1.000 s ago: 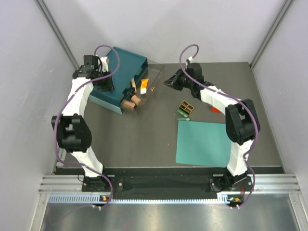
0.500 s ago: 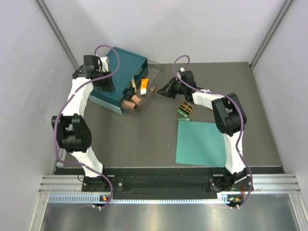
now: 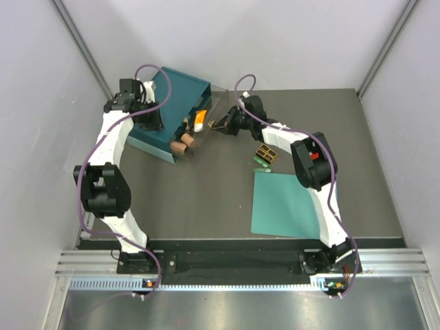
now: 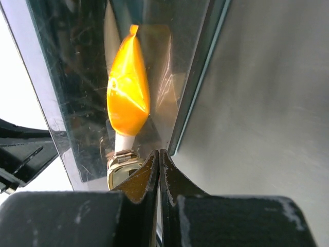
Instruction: Organize the makeup
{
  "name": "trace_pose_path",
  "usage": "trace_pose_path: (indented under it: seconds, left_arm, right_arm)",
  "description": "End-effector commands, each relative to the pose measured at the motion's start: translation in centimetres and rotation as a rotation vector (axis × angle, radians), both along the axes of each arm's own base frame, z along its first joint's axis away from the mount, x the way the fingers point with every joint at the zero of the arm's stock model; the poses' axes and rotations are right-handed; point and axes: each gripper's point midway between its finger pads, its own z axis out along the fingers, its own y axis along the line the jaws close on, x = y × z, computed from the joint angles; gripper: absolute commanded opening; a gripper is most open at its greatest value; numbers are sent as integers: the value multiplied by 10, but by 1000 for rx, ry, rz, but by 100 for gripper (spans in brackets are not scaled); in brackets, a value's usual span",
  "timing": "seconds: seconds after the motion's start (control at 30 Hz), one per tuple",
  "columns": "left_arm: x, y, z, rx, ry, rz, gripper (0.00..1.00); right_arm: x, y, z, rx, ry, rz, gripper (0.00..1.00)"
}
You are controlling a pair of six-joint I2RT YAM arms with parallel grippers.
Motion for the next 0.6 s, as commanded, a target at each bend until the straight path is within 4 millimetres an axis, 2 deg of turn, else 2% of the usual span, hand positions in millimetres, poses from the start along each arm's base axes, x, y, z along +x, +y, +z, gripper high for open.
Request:
trace_pose_path:
  seconds: [0.0,0.03,0.07,0.13,0.17,0.2,0.23,0.27,0.3,0.33,0.37,0.57]
  left_arm:
    - [-45,3,-57,23,281,12,30]
    - [-45,3,-58,22,282,12,30]
    - [-45,3,-58,22,284,12,30]
    - [-46,2,-58,22,284,10,30]
    - [-46,2,-59,22,287,10,30]
    - [-47,2,-58,23,287,7,30]
    - [-47,2,-58,25,287,9,30]
    - [-47,2,-58,24,288,8,30]
    - [-47,1,-58,24,288,7,30]
    - [-47,1,-58,24,287,7,30]
    - [-47,1,-57,24,285,7,30]
    - [-47,2,-57,28,287,9,30]
  right_arm:
    - [0,39,51,84,-106,65,0]
    - [0,44,45,84,-93,70,0]
    - [3,48,53,94,-106,73,0]
    - [4,57,49,100,-95,78,0]
    - [6,62,57,111,-110,81,0]
    - [7,64,57,114,-107,83,0]
    - [7,69,51,116,-94,84,0]
    - [9,72,60,130,-108,83,0]
    - [10,75,60,135,-107,83,0]
    - [9,80,55,137,-95,88,0]
    - [10,83,61,148,-103,90,0]
    - [5,99,60,172,-95,107,0]
